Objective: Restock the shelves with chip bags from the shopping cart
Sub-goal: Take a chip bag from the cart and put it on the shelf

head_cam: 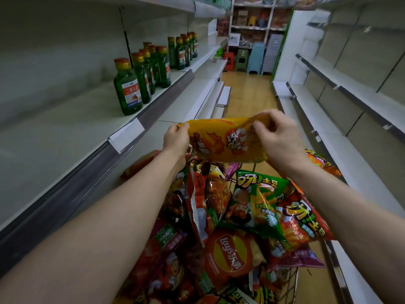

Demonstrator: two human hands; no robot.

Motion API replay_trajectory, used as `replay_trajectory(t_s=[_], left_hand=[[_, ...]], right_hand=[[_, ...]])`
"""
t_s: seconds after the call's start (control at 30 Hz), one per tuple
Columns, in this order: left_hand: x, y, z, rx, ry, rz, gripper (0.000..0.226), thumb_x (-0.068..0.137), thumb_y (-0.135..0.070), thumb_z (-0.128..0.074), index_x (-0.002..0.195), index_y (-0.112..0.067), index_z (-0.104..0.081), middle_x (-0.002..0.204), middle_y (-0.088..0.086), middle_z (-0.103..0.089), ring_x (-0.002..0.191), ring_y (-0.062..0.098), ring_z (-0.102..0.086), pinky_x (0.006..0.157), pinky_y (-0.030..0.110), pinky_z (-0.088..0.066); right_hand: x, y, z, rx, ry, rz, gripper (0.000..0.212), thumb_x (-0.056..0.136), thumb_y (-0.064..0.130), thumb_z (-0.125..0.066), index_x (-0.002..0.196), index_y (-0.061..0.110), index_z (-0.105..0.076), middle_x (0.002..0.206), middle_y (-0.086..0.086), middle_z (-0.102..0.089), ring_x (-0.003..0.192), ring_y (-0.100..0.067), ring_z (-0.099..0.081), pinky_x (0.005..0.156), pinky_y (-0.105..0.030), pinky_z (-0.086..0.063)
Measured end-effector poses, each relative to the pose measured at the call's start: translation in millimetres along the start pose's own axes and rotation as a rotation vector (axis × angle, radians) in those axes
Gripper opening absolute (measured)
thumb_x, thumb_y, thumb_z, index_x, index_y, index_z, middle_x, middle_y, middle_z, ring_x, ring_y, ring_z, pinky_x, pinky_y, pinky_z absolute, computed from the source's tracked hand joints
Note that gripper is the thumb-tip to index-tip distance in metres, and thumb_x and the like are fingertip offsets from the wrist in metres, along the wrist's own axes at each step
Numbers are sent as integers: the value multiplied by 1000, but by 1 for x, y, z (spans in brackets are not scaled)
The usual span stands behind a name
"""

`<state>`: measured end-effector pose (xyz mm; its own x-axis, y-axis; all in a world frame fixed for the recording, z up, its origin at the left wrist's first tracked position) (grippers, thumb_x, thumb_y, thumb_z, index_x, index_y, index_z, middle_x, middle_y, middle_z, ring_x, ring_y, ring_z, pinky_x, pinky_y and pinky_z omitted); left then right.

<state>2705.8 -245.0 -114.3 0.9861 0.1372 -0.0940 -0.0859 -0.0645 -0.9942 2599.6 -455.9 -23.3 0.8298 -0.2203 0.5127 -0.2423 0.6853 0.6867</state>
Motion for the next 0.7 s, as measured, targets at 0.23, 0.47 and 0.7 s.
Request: replay_trajectory(t_s=[0.23,0.47,0.7], left_hand=[[-37,-1,-31,-164,462,95,52,88,-64,-40,113,-23,-60,97,8,-70,93,25,-67,82,42,-55],[-25,6,-21,-40,519,206,70,63,-57,-76,116,-12,-65,101,13,-72,79,27,-69,79,45,-57],[-6,11,2,-163,286,329,76,67,-53,-77,129,-12,-60,103,15,-73,73,28,-72,58,42,-58]], right_hand=[[13,-11,9,544,-195,-435,23,94,24,-58,73,15,-57,81,-15,-59,77,-31,-62,79,-50,-55],[18,-21,9,425,-255,-459,40,93,33,-57,97,-7,-59,88,-24,-65,91,-41,-66,78,-57,-54],[12,-2,-5,119,-26,-168,62,91,50,-58,143,18,-42,129,-4,-52,115,-15,-49,94,-29,-46]])
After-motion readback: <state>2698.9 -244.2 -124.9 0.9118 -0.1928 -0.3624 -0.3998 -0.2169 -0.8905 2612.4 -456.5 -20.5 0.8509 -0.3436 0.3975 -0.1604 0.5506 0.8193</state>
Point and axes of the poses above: each hand's wrist, its own x-axis towards the middle knuckle, its own z-axis out of the back of the hand, y = z × x, the point moved 8 cm from there along x, towards the middle knuckle
